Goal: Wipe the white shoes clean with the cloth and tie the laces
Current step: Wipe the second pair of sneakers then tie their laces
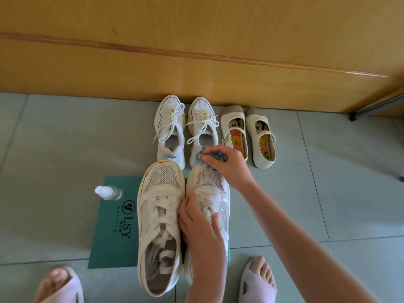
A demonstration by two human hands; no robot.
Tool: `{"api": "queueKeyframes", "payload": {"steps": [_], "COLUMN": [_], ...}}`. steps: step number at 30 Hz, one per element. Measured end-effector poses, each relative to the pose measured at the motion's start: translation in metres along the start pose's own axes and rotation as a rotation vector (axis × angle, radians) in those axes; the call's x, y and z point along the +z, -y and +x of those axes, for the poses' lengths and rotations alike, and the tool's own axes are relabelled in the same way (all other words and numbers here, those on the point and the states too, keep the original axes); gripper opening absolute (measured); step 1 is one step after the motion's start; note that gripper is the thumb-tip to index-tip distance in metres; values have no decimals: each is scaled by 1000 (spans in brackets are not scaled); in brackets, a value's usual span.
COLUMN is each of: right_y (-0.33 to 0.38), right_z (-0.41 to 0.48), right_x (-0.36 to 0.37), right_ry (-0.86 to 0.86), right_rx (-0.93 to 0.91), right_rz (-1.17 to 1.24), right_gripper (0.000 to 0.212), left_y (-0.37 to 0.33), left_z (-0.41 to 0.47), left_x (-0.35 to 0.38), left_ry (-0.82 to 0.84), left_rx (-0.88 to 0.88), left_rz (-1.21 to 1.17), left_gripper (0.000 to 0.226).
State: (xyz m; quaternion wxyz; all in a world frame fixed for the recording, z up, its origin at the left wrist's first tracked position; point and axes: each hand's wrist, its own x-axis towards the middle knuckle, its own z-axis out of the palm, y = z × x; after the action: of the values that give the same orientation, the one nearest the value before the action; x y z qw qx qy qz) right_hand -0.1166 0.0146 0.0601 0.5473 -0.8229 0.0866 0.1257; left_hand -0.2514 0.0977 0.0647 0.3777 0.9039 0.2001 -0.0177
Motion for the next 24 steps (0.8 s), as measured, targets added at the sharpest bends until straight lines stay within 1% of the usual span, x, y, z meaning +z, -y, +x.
{"api": "queueKeyframes", "payload": {"steps": [2, 3, 7, 9, 15, 18, 21, 24], "right_y": [-2, -4, -6, -7, -29, -39, -39, -25], "right_z": [0, -1, -8, -16, -54, -77, -81, -57], "right_x": [-1, -2, -7, -11, -12, -7, -8, -12], "right_ry": [11, 9, -18, -58, -267, -340, -340, -274], "right_rx": [-14, -6, 15, 12, 88, 138, 187, 166], "right_rz": [-1, -9, -77, -87, -28, 24, 51, 8], "right_gripper": [30, 34, 22, 18, 18, 17, 18, 13], "left_y": [0, -1, -2, -2, 1, 3, 4, 6], "left_z": [0, 0, -1, -2, -1, 0, -1, -1], "left_x": [-1, -1, -3, -3, 2, 3, 3, 2], "left_ry": [12, 17, 27, 38, -4, -16, -35, -26], "left_rx": [-12, -18, -35, -39, 6, 12, 53, 78], "left_rz": [-26, -34, -75, -103, -61, -49, -25, 16], "left_gripper": [66, 65, 65, 65, 66, 67, 67, 65]}}
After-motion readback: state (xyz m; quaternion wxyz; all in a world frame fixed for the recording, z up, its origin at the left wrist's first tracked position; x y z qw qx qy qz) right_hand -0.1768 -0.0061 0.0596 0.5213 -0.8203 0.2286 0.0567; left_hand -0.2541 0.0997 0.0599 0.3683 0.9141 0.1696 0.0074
